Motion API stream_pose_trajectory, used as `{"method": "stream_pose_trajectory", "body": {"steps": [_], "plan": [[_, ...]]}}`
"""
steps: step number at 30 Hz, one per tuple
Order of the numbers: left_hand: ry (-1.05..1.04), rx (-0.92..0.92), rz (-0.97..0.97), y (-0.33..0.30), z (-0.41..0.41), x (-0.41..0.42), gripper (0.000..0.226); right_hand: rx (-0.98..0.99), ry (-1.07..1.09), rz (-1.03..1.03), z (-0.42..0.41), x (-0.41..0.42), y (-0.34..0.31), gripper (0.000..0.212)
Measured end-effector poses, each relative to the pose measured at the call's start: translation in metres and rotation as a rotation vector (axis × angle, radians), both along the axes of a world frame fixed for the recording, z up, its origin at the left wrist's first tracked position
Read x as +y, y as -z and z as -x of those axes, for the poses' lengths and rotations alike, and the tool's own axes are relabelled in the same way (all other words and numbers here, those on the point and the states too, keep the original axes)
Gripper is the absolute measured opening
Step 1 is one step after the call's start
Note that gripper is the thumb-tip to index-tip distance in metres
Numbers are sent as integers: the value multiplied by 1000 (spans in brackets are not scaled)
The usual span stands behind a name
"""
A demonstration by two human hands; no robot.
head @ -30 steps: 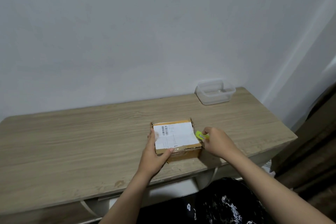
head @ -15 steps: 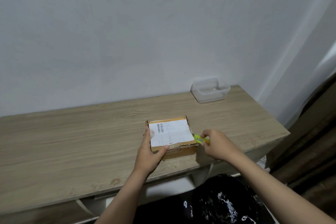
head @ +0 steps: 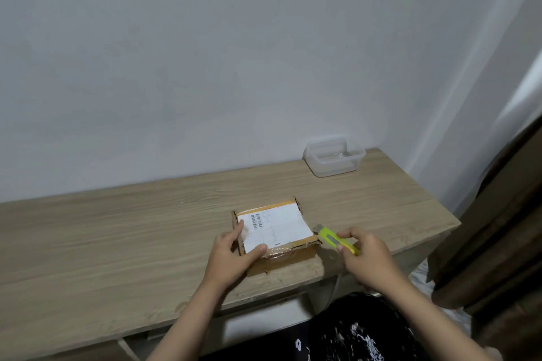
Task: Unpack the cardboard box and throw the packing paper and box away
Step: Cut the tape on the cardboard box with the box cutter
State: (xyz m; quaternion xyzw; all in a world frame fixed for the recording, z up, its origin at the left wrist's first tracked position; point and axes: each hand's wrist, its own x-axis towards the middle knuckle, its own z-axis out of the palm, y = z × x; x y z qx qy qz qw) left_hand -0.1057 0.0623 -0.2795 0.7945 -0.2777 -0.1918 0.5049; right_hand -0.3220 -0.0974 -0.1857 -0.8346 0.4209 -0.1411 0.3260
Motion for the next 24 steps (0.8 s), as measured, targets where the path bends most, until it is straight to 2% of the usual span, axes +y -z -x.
{"method": "stream_pose_trajectory", "body": {"steps": [3,6,8,14,17,20,24], "plan": [[89,27,-62,-9,-22,-2,81,-49,-16,-45,5,7,11,21],[248,61,-173,-17,-38,-9,88,-65,-39,-101,7,10,18,25],[284,62,-189,-17,-43,-10,92,-79,-46,-130,9,11,21,27],[224,-29,-202,-15,-21,3,109,-126,-45,-186,12,14,26,31],[159,-25,-151,-9,4,8,103,-151,4,-200,13,16,29,33],[124,-103,-134,-1,17,13,95,-176,89,-214,16,16,35,39],[142,-219,-173,3,24,16,99,-212,165,-276,18,18,38,33]]}}
